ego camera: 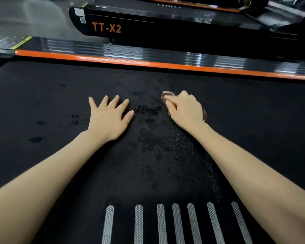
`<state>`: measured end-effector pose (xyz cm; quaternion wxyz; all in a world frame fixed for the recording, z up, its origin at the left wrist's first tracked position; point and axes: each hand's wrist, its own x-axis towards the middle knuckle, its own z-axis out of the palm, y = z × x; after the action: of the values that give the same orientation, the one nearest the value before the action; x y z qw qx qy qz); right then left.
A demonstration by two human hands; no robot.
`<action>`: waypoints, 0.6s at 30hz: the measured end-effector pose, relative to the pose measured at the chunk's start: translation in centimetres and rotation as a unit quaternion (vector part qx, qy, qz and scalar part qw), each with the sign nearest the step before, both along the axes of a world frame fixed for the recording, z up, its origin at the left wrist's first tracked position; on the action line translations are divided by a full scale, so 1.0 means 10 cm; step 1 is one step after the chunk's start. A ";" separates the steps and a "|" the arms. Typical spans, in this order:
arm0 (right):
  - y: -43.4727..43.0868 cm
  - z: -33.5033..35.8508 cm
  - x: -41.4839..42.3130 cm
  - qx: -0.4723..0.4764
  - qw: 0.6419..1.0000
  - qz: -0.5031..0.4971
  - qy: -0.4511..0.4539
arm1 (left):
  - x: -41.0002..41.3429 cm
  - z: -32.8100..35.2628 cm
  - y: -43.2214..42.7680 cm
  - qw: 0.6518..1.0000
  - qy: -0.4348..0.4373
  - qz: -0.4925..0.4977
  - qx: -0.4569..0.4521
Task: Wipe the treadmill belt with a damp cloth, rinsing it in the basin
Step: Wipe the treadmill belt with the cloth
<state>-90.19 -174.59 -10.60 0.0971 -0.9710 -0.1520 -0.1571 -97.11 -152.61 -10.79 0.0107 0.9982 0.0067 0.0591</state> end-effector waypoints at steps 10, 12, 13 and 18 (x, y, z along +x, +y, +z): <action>-0.45 0.05 -0.08 -0.037 0.988 0.152 0.004 | 0.03 -0.15 0.02 1.000 0.001 -0.010 -0.012; -0.49 0.06 0.38 -0.025 0.999 -0.042 0.003 | 0.03 -0.16 0.02 1.000 -0.005 -0.011 -0.013; -0.46 0.07 0.54 -0.013 0.992 -0.126 0.015 | 0.03 -0.17 0.02 1.000 -0.012 -0.010 -0.013; 0.18 0.08 0.22 -0.025 0.993 -0.113 0.000 | 0.02 -0.13 0.01 1.000 -0.008 -0.006 -0.027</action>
<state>-88.00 -172.80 -9.78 0.0548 -0.9841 -0.0455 -0.1628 -96.91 -152.49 -12.11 0.0386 0.9970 0.0020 0.0671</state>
